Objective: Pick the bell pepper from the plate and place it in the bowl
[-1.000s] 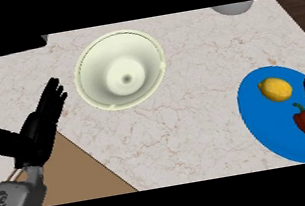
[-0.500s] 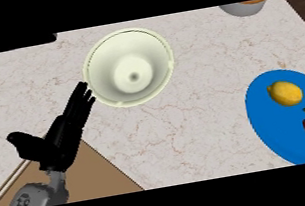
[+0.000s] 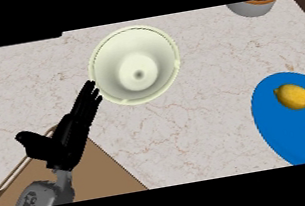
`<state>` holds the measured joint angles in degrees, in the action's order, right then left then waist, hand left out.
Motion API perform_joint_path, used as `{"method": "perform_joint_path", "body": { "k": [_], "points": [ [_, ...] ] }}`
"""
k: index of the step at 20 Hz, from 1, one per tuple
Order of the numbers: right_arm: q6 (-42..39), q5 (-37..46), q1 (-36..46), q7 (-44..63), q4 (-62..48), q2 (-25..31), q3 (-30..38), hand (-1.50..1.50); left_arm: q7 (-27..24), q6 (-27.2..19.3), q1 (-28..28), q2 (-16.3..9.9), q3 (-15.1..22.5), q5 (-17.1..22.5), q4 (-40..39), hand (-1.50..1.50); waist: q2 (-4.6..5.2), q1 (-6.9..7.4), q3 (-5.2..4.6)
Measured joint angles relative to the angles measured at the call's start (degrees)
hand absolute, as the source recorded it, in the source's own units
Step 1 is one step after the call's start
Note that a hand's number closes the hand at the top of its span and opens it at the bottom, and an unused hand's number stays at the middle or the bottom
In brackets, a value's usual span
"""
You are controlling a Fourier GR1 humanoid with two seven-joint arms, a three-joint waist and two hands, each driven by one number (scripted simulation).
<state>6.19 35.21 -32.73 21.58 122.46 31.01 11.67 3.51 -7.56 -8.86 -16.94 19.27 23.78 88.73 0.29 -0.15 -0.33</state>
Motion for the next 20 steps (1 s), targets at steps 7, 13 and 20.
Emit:
{"method": "perform_joint_path", "body": {
  "k": [7,13,20],
  "points": [
    [-15.01,1.18,9.88,23.73,3.40,0.80,-6.21,-1.50,0.85,0.65,-0.62,1.21,0.42,-0.66,-0.06,0.00,0.03,1.14,0.17],
    [-22.00,0.38,18.82,33.93,-0.84,-0.70,-8.16,-1.50,2.17,1.52,-0.19,1.15,-1.28,-0.70,0.93,0.00,-0.14,0.85,0.27],
    [-25.22,0.09,22.38,34.38,-7.91,-1.84,-7.83,-1.50,2.09,2.61,0.38,2.33,-2.39,-1.85,0.51,0.00,-0.23,0.41,0.31]
  ]
}}
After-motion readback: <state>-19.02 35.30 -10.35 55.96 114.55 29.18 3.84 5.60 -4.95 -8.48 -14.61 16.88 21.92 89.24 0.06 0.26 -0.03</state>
